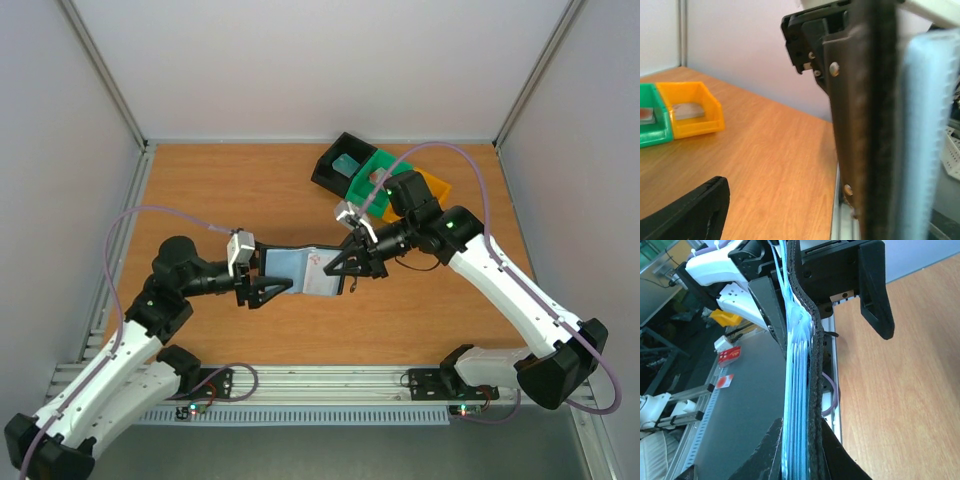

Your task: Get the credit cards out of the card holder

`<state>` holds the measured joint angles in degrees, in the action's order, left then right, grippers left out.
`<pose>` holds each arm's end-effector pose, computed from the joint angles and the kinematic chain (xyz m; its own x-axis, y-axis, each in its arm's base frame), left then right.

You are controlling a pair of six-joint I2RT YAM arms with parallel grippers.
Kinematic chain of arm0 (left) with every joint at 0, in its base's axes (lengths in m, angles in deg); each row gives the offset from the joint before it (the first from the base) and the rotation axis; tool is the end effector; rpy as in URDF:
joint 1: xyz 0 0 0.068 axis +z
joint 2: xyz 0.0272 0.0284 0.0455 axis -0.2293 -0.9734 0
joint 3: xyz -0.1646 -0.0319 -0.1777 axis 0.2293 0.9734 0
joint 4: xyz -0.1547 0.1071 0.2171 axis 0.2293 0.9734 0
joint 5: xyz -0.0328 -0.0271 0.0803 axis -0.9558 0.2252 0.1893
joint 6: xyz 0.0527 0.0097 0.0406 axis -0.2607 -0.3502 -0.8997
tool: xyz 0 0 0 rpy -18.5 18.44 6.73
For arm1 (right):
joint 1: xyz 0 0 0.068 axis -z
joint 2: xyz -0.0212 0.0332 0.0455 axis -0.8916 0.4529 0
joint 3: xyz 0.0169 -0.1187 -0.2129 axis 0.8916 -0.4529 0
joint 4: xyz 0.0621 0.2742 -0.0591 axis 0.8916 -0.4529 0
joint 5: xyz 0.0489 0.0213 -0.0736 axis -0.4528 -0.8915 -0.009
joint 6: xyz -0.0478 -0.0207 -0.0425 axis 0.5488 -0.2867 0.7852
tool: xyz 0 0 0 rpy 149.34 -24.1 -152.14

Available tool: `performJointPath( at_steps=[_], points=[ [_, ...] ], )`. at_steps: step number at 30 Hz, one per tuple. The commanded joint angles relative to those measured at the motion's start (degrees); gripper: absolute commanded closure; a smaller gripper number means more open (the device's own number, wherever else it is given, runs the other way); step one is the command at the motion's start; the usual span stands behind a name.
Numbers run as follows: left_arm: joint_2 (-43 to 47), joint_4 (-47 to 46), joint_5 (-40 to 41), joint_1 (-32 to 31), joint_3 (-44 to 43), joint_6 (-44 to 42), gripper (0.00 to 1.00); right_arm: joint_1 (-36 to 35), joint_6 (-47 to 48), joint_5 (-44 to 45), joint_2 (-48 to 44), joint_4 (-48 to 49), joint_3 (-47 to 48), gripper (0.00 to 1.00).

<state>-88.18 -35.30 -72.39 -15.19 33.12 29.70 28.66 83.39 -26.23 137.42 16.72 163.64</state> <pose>0.1765 -0.1415 0.2843 -0.2559 0.0217 -0.9665 0.9420 0.2301 -0.2442 0.2083 0.2014 0.3336 0.0487 -0.3112 -0.9491 -0.9629 -0.2673 0.0382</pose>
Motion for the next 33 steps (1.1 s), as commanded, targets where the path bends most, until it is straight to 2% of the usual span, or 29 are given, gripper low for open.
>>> performJointPath(
  at_steps=[1, 2, 4, 6, 7, 9, 11, 13, 17, 20, 23, 29, 33],
  points=[
    [-0.7, -9.7, -5.4, 0.3, 1.5, 2.1, 0.33, -0.2, 0.0, 0.6, -0.3, 1.3, 1.7, 0.90],
    [-0.9, -10.5, -5.7, 0.3, 1.7, 2.7, 0.43, -0.3, -0.6, 1.9, -0.5, 1.9, 1.5, 0.90],
    [-1.2, -11.9, -6.1, 0.2, 1.9, 3.4, 0.73, -0.3, -1.8, 5.0, -0.7, 3.3, 1.2, 0.90],
    [-1.0, -12.3, -6.2, 0.3, 1.9, 3.5, 0.97, -0.3, -2.7, 7.1, -1.2, 4.3, 0.8, 0.87],
    [-0.9, -11.9, -6.0, 0.2, 1.8, 3.4, 1.00, -0.3, -3.2, 8.4, -1.7, 4.9, 0.6, 0.81],
    [-0.2, -11.3, -4.5, 0.2, 1.8, 3.8, 1.00, -0.2, -5.0, 13.9, -3.2, 6.7, -0.3, 0.73],
    [0.9, -12.0, -1.4, 0.2, 2.0, 6.5, 1.00, 0.0, -7.9, 22.8, -6.2, 10.0, -2.7, 0.59],
    [1.8, -14.5, 0.2, 0.2, 2.7, 9.2, 1.00, 0.8, -10.6, 27.2, -10.3, 14.4, -5.6, 0.55],
    [3.0, -17.9, 2.1, 0.2, 3.5, 11.0, 1.00, 1.1, -14.9, 26.6, -16.9, 20.2, -8.5, 0.55],
    [3.5, -18.2, 2.3, 0.2, 3.6, 10.7, 1.00, 0.3, -18.1, 26.4, -17.6, 20.9, -8.0, 0.67],
    [3.8, -18.3, 2.9, 0.2, 4.2, 10.1, 1.00, -5.2, -17.6, 28.4, -17.0, 21.1, -7.8, 0.69],
    [4.0, -19.4, 2.2, 0.2, 4.9, 9.1, 1.00, -6.6, -19.3, 27.1, -13.7, 22.4, -7.2, 0.61],
    [4.1, -19.1, 1.7, 0.2, 4.9, 8.0, 1.00, -6.6, -19.0, 27.5, -13.0, 23.7, -7.0, 0.49]
  ],
)
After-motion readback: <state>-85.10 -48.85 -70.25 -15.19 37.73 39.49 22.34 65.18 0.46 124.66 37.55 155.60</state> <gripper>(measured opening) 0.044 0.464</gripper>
